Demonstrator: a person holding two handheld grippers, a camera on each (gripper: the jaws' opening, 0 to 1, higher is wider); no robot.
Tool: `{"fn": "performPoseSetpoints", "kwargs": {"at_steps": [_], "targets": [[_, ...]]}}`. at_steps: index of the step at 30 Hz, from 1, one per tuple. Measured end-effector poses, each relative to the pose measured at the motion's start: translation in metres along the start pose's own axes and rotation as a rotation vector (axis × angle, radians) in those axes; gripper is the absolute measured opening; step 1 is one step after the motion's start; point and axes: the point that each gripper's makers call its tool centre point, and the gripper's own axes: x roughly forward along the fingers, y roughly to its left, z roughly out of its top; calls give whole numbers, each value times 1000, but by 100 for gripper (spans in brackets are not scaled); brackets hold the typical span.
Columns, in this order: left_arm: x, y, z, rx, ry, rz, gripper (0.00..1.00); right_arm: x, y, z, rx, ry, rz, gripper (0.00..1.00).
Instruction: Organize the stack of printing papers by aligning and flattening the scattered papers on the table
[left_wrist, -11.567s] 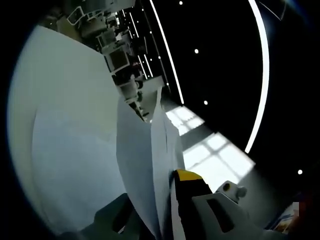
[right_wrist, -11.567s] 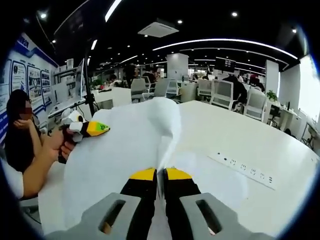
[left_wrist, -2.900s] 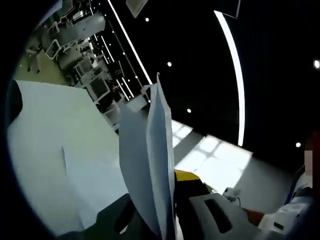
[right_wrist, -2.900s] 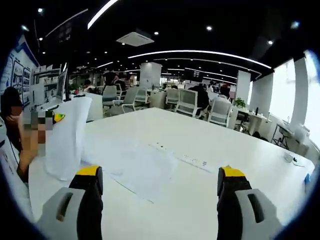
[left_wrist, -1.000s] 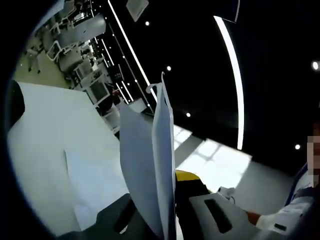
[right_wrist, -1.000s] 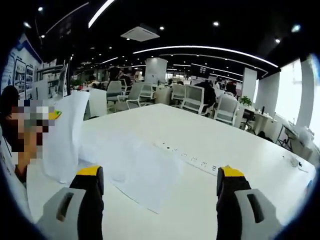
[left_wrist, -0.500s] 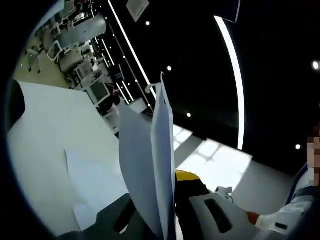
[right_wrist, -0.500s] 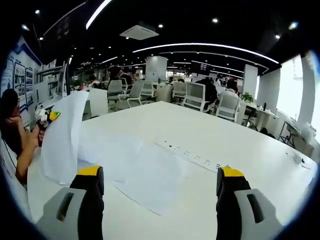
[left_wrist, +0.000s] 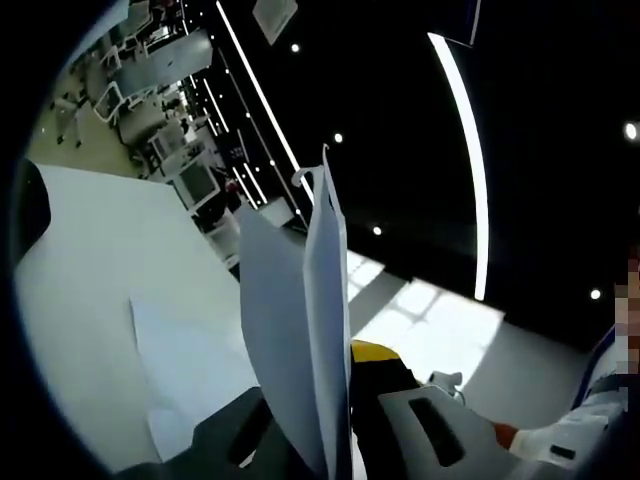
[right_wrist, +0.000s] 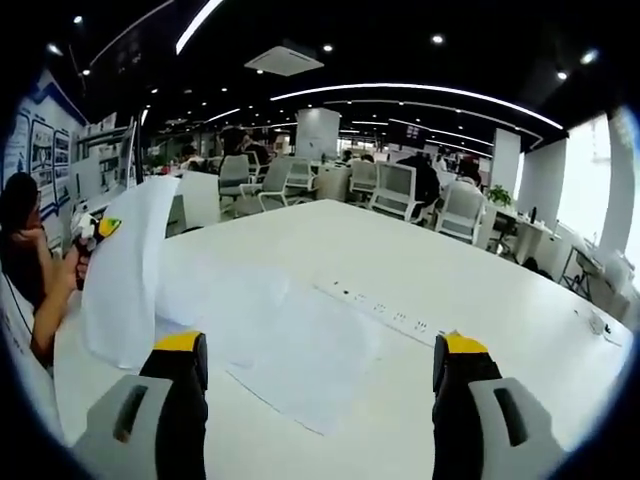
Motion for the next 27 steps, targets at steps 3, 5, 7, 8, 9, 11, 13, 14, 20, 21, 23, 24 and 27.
{"fn": "performPoseSetpoints", "kwargs": {"at_steps": [3,5,7,8,9,11,13,14,20,21,23,24,27], "targets": [[0,0,1,0,-2,-1,6,2,1,1,-4,1,3,89],[-1,0,2,0,-4,0,6,3,2,1,-10,3,3,88],[-1,0,1,0,-4,-1,6,4,3,2,-11,2,5,89],[-1,0,1,0,-4,0,6,5,3,2,-9,3,5,88],[-1,0,2,0,-4,-1,6,5,3,2,-11,6,3,88],[-1,0,2,0,-5,-2,6,7,3,2,-13,4,7,88],[-1,0,2,-1,-5,0,6,9,5,1,-10,7,10,88],[-1,1,2,-1,-5,0,6,9,6,1,-11,8,13,88],[-1,0,3,0,-6,-1,6,15,12,1,-11,15,33,88],[-1,0,3,0,-6,-1,6,16,12,1,-11,14,34,88],[-1,0,2,1,-6,-1,6,17,14,4,-8,2,40,88],[-1,-1,2,1,-6,-2,6,18,14,5,-3,-1,41,88],[-1,-2,1,1,-6,-2,6,19,15,6,-4,-3,46,88]]}}
